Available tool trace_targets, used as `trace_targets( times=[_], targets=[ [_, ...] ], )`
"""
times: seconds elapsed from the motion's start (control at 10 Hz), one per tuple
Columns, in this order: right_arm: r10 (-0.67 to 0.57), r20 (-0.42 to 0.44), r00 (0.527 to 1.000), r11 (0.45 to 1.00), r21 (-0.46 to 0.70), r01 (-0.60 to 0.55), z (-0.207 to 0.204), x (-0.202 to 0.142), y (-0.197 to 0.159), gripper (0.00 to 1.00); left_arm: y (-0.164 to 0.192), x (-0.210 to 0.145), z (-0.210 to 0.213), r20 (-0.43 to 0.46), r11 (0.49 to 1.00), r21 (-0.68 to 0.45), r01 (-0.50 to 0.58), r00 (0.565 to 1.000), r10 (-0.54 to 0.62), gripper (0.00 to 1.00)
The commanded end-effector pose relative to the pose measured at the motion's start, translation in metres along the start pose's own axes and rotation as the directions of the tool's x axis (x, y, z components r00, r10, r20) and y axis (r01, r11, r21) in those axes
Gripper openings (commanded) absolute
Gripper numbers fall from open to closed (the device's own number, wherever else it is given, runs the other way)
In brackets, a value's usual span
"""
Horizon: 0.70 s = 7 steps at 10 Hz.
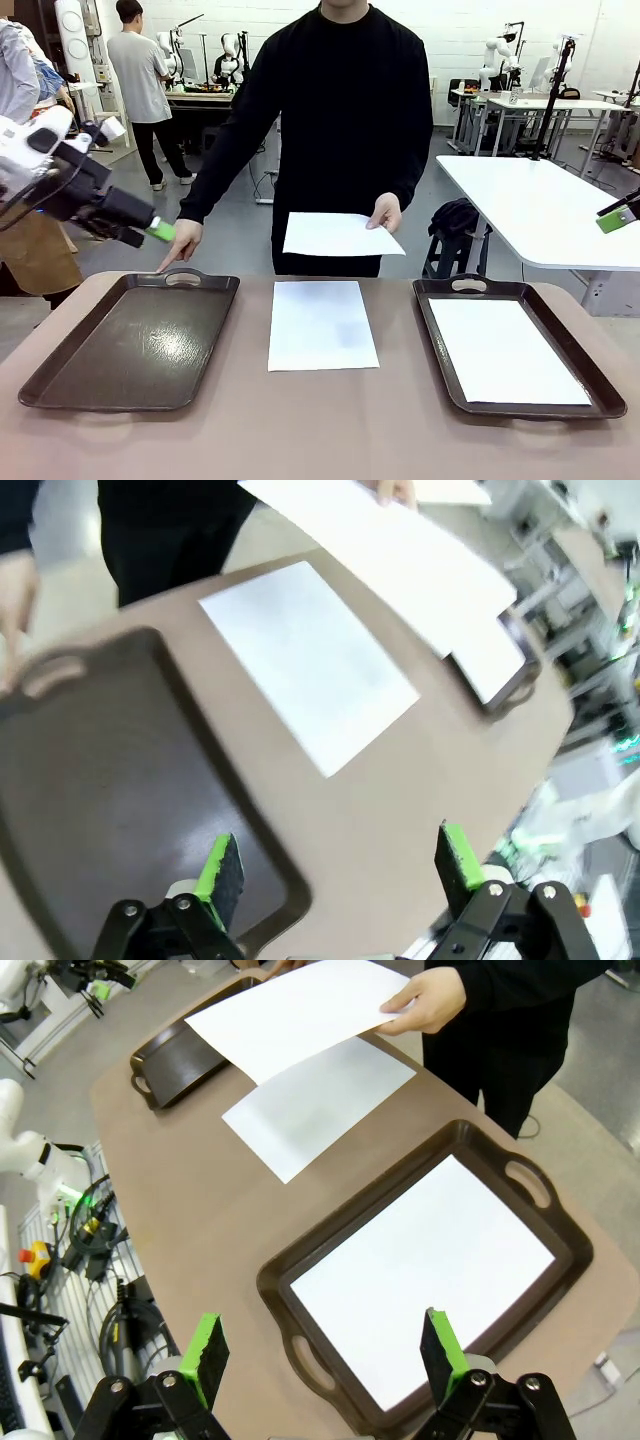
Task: Sort the A4 documents.
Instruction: Receive the A4 Paper.
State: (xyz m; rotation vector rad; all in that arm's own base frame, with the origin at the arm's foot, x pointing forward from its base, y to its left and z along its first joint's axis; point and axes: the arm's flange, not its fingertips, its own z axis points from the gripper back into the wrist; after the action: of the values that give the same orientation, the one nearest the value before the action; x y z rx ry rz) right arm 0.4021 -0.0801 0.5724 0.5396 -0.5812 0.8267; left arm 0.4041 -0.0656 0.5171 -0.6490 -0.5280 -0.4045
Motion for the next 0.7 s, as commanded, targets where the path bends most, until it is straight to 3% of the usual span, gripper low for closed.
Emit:
trace_targets(
  times=[0.0, 0.2, 0.6],
  targets=[
    [0.0, 0.0, 1.0, 1.0, -0.002, 0.0, -0.001, 0.0, 0.0, 1.0, 0.017, 0.035, -0.027, -0.027, 0.979, -0.096, -0.181, 0.983, 0.179, 1.0],
    [0.0, 0.0, 1.0, 1.0, -0.002, 0.0, -0.001, 0.0, 0.0, 1.0, 0.014, 0.059, -0.064, -0.084, 0.941, -0.159, -0.298, 0.954, 0.288, 1.0],
    [0.0, 0.0, 1.0, 1.0, -0.002, 0.0, -0.001, 0.0, 0.0, 1.0, 0.023, 0.092, -0.133, -0.126, 0.885, -0.199, -0.42, 0.907, 0.402, 1.0]
  ],
)
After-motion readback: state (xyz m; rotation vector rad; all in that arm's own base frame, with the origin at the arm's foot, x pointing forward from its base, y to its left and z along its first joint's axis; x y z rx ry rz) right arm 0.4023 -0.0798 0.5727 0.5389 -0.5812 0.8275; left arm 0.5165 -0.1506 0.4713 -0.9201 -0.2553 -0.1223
